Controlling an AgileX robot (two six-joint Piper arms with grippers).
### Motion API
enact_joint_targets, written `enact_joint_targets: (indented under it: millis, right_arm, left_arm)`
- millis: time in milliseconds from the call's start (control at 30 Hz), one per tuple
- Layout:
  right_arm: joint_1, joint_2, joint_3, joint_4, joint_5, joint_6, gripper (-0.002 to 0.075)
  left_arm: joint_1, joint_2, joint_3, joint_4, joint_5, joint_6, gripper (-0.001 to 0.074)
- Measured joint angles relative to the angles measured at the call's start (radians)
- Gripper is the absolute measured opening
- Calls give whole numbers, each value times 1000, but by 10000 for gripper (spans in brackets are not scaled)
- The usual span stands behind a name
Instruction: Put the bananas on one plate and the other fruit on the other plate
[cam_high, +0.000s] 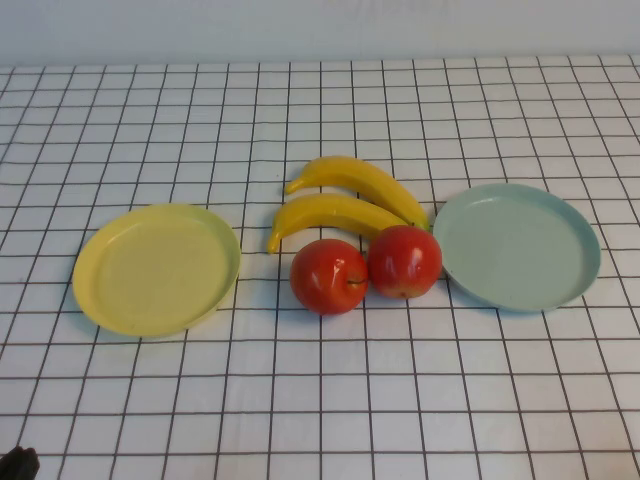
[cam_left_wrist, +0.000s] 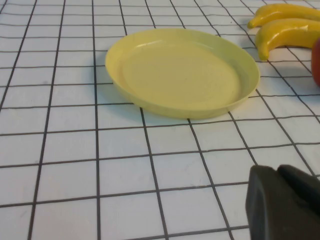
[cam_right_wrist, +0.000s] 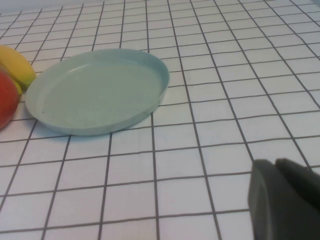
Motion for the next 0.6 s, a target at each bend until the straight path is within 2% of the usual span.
enact_joint_targets:
  millis: [300,600]
  right_arm:
    - [0,0,0,0,0,0,-15]
    - [0,0,0,0,0,0,-15]
  left_arm:
    - [0,0,0,-14,-4,0,-4]
    - [0,0,0,-337,-93,-23,-5]
